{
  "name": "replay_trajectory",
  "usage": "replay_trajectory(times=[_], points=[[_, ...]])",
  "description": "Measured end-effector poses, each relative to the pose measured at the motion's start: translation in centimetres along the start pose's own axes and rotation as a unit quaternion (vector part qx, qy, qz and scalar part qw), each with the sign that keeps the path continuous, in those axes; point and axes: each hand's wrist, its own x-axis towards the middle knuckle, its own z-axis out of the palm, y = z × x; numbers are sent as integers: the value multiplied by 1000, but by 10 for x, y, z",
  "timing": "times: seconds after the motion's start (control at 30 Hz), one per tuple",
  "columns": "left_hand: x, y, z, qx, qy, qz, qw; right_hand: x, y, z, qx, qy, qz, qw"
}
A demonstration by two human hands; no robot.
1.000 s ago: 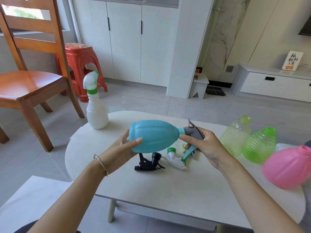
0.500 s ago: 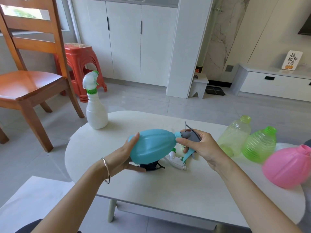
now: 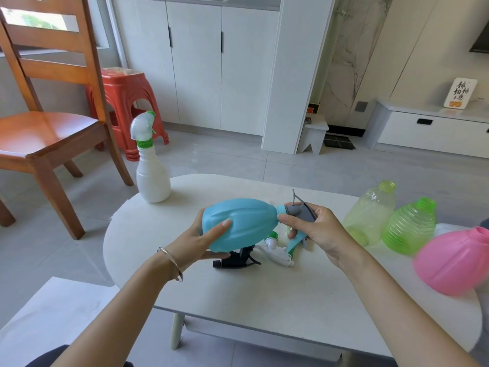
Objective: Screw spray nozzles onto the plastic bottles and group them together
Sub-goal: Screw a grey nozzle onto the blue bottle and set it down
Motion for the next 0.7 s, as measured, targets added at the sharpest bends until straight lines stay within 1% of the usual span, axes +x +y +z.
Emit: replay_trajectory(times=[0.07,0.33,0.6,0.7], points=[[-1,0,-1,6,15,49,999,0,-3,1,6,7,-10,1000],[-2,1,5,26,77,168,982,1,-7,6,29,36,7,999],[-2,1,2,60,105,232,965,4,-6,10,43,36,22,998],[-4,1,1,70,111,243,961,5,-7,11,47,30,22,998]])
